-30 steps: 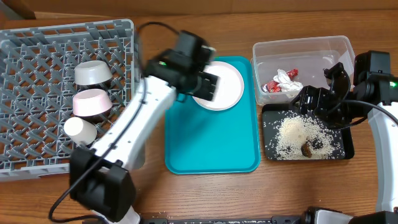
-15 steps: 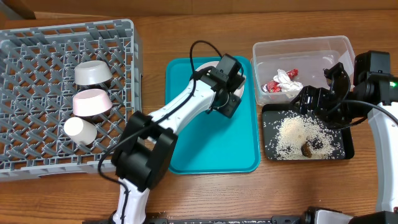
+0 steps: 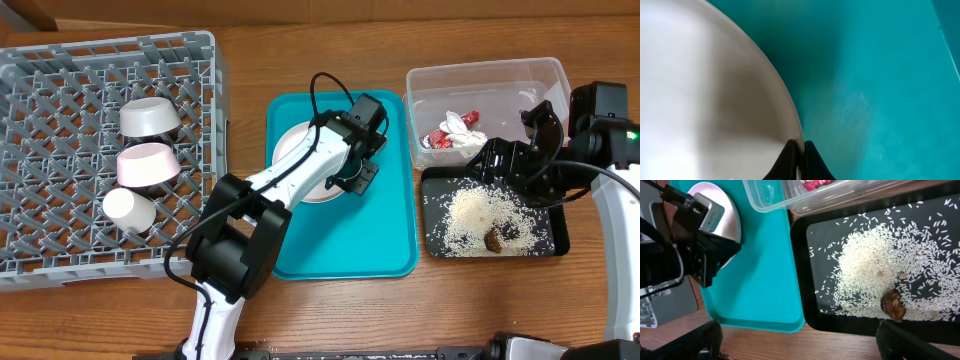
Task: Sort waste into correct bins and load items into the dishwasher
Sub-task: 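Reach the left gripper to the white plate and grip its edge, then carry the white plate left and stand it upright in the rack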
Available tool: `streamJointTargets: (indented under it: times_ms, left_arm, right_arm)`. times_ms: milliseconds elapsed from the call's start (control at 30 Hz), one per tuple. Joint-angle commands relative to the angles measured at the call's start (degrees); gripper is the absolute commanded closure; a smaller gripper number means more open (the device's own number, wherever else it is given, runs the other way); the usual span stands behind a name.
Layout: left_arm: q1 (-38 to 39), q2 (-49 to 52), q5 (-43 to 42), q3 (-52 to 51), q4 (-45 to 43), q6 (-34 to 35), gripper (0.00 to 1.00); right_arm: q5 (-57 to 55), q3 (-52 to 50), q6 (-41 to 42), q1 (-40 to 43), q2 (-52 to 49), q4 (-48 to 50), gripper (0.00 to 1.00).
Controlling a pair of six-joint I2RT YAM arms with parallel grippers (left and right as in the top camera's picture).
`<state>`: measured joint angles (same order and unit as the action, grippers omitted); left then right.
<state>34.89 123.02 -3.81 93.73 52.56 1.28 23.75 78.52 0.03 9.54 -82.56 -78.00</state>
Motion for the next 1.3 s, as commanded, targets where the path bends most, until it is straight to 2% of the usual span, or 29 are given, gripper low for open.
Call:
streamJointTargets:
  times_ms: [0,233,367,500,567,833,1033,1133,1267]
  left_arm:
    - [0.0,-0.2,-0.2,6.7,3.4,-0.2,0.96]
    - [-1.7,-1.2,2.5,26.2,17.5,-0.2,0.96]
    - [-5.8,-1.3,2.7,36.8,24.1,0.2,0.96]
    - [-11.6,-1.3,-1.0,43.0,29.2,0.2,0.96]
    - [-14.6,-1.3,-4.3,44.2,30.4,0.2,0.96]
    - [-30.6,-1.3,-26.7,44.5,33.4,-1.6,0.96]
    - [-38.2,-1.3,-33.4,44.3,35.5,-4.0,0.96]
    - [-40.1,-1.3,-37.1,44.3,37.2,-7.7,0.96]
    - [-41.7,-1.3,-38.3,44.3,37.7,-8.2,0.96]
  right_arm:
    - [0.3,0.6,-0.1,-0.2,0.5,0.1,0.00]
    - [0.3,0.6,-0.1,-0.2,0.5,0.0,0.00]
    - [0.3,0.6,-0.1,-0.2,0.5,0.1,0.00]
    - [0.3,0.6,-0.1,-0.2,0.5,0.1,0.00]
    - [0.3,0.6,-0.1,-0.2,0.5,0.1,0.00]
    - [0.3,0.6,-0.1,-0.2,0.5,0.1,0.00]
    - [0.3,0.6,-0.1,-0.2,0.5,0.1,0.00]
    - [0.3,0.6,-0.1,-0.2,0.5,0.1,0.00]
    - [0.3,0.6,-0.1,-0.2,0.5,0.0,0.00]
